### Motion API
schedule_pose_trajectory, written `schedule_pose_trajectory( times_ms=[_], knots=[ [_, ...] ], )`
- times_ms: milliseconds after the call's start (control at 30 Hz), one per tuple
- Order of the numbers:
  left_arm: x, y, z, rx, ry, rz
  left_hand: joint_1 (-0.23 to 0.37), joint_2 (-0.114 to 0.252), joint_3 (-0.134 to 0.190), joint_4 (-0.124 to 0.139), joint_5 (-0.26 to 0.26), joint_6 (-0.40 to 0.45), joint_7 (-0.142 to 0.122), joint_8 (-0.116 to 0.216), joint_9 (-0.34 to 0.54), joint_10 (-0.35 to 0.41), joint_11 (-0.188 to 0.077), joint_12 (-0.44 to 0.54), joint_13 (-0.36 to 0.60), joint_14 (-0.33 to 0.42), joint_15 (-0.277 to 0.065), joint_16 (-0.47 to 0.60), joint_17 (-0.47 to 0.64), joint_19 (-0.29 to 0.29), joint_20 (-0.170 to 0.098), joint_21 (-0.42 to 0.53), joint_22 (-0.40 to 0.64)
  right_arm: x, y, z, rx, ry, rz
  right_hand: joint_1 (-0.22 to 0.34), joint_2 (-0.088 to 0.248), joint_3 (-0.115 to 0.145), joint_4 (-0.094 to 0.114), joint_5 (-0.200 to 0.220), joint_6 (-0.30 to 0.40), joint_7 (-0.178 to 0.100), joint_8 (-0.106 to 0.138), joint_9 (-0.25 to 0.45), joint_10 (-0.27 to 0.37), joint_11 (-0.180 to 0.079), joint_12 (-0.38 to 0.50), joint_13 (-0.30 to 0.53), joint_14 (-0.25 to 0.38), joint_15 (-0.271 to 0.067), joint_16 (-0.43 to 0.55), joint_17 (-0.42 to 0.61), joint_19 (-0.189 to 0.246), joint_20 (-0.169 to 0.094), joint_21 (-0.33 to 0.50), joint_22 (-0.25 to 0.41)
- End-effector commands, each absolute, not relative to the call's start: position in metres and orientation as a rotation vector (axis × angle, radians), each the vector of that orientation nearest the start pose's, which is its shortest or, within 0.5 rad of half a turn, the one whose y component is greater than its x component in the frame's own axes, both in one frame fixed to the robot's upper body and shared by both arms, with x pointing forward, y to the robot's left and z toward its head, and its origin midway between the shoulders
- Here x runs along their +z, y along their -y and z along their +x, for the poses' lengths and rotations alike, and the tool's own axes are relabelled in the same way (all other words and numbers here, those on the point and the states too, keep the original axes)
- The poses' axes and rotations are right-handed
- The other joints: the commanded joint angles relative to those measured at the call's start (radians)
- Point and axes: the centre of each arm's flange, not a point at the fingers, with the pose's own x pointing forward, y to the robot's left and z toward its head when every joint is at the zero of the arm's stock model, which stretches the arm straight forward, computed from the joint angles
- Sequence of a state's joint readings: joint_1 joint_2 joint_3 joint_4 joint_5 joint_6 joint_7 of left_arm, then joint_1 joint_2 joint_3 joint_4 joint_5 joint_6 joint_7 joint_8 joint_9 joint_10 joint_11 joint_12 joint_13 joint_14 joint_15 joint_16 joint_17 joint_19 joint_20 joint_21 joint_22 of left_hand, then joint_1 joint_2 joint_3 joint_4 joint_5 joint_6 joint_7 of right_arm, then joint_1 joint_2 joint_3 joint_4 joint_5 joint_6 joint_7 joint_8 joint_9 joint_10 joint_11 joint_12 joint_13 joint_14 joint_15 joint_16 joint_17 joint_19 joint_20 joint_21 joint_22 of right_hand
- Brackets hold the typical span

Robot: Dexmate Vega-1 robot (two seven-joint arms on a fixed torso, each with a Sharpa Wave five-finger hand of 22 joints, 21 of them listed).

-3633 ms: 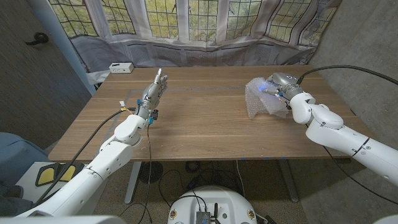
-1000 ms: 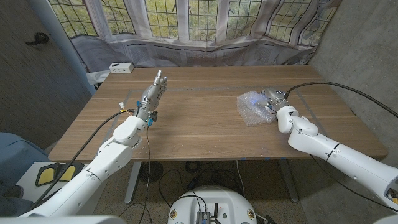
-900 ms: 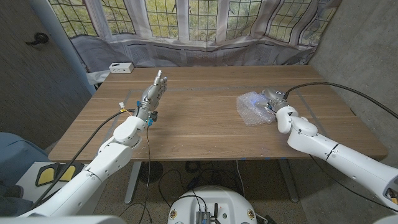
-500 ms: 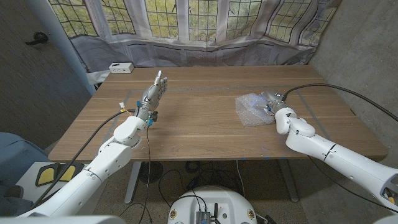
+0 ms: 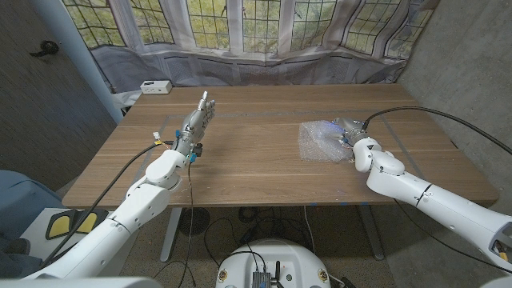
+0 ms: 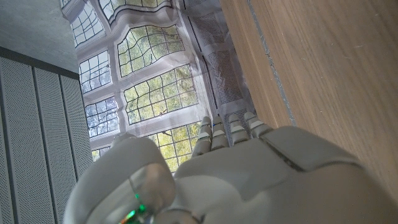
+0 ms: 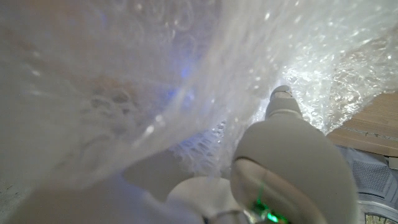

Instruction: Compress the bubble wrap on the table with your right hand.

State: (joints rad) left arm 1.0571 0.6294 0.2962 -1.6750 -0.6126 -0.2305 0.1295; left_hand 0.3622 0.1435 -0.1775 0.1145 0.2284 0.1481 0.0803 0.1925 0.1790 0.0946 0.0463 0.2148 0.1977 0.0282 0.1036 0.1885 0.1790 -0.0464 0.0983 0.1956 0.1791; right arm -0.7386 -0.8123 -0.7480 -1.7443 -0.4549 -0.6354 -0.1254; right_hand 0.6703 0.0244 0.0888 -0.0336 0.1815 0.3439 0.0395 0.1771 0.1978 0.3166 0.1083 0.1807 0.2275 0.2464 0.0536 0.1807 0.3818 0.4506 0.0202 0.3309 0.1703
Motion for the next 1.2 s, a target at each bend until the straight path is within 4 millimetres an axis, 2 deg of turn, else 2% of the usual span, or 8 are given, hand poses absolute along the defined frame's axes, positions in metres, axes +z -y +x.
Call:
schedule_pose_trajectory(
  times_ms=[33, 233, 333, 367, 533, 867, 1200],
  knots=[
    [-0.024, -0.286, 0.581, -0.180, 0.647, 0.005, 0.009, 0.000, 0.007, 0.001, -0.003, 0.008, 0.003, -0.001, 0.003, 0.010, -0.002, 0.001, 0.002, 0.002, 0.001, 0.000, 0.002, -0.008, 0.005, 0.002, 0.002, -0.024, 0.273, 0.623, -0.246, 0.285, -1.381, -0.034, -0.007, -0.015, 0.004, 0.009, -0.043, -0.002, 0.000, 0.001, -0.044, 0.006, -0.001, -0.003, -0.049, 0.012, -0.004, -0.010, -0.037, 0.002, -0.029, 0.002],
    [-0.023, -0.287, 0.581, -0.182, 0.645, 0.006, 0.009, 0.000, 0.008, 0.001, -0.003, 0.008, 0.003, -0.001, 0.003, 0.010, 0.002, 0.001, 0.002, 0.002, 0.000, 0.000, 0.002, -0.008, 0.005, 0.002, 0.002, -0.023, 0.273, 0.620, -0.247, 0.302, -1.357, -0.089, -0.006, -0.032, 0.026, 0.011, -0.079, -0.003, 0.002, 0.001, -0.078, 0.014, 0.003, -0.006, -0.092, 0.024, -0.001, -0.020, -0.074, 0.006, -0.059, 0.003],
    [-0.022, -0.288, 0.582, -0.184, 0.645, 0.005, 0.009, 0.000, 0.008, 0.001, -0.003, 0.008, 0.003, -0.001, 0.003, 0.010, 0.001, 0.001, 0.002, 0.003, 0.001, 0.000, 0.002, -0.008, 0.006, 0.002, 0.002, -0.022, 0.273, 0.619, -0.241, 0.321, -1.334, -0.127, -0.004, -0.044, 0.043, 0.011, -0.090, 0.000, 0.005, 0.001, -0.085, 0.016, 0.007, -0.008, -0.106, 0.025, 0.003, -0.025, -0.100, 0.006, -0.076, 0.003],
    [-0.022, -0.288, 0.582, -0.185, 0.645, 0.007, 0.009, 0.000, 0.008, 0.001, -0.003, 0.008, 0.003, -0.001, 0.003, 0.010, 0.002, 0.001, 0.002, 0.003, 0.001, 0.000, 0.002, -0.008, 0.005, 0.002, 0.002, -0.022, 0.273, 0.618, -0.239, 0.330, -1.325, -0.158, -0.003, -0.053, 0.057, 0.012, -0.097, 0.005, 0.006, 0.001, -0.091, 0.019, 0.009, -0.009, -0.123, 0.022, 0.002, -0.028, -0.118, 0.006, -0.088, 0.004],
    [-0.021, -0.289, 0.583, -0.190, 0.643, 0.010, 0.009, 0.001, 0.009, 0.001, -0.003, 0.008, 0.005, -0.001, 0.003, 0.009, 0.002, 0.000, 0.002, 0.002, 0.003, 0.000, 0.002, -0.006, -0.003, 0.003, 0.002, -0.020, 0.272, 0.615, -0.241, 0.379, -1.280, -0.208, -0.001, -0.069, 0.078, 0.013, -0.113, 0.017, 0.008, 0.000, -0.106, 0.023, 0.010, -0.013, -0.148, 0.018, 0.004, -0.037, -0.161, -0.006, -0.114, 0.003],
    [-0.020, -0.294, 0.586, -0.195, 0.644, 0.008, 0.010, 0.001, 0.010, 0.000, -0.003, 0.006, 0.008, -0.002, 0.003, 0.007, 0.006, -0.001, 0.002, 0.001, 0.005, 0.000, 0.002, -0.006, -0.012, 0.003, 0.001, -0.013, 0.269, 0.605, -0.236, 0.496, -1.158, -0.240, -0.006, -0.081, 0.089, 0.015, -0.128, 0.024, 0.006, -0.001, -0.116, 0.023, 0.010, -0.016, -0.163, 0.015, 0.004, -0.044, -0.184, -0.014, -0.128, 0.003],
    [-0.017, -0.296, 0.588, -0.202, 0.650, 0.010, 0.011, 0.001, 0.011, 0.000, -0.003, -0.006, 0.011, -0.006, 0.002, 0.006, 0.006, -0.001, 0.002, 0.002, 0.003, 0.000, 0.002, -0.003, -0.024, 0.004, 0.001, 0.000, 0.266, 0.586, -0.209, 0.634, -0.967, -0.260, -0.014, -0.091, 0.093, 0.019, -0.174, 0.042, -0.001, -0.003, -0.138, 0.017, 0.007, -0.020, -0.168, 0.015, 0.008, -0.056, -0.167, -0.031, -0.125, 0.002]
  ],
)
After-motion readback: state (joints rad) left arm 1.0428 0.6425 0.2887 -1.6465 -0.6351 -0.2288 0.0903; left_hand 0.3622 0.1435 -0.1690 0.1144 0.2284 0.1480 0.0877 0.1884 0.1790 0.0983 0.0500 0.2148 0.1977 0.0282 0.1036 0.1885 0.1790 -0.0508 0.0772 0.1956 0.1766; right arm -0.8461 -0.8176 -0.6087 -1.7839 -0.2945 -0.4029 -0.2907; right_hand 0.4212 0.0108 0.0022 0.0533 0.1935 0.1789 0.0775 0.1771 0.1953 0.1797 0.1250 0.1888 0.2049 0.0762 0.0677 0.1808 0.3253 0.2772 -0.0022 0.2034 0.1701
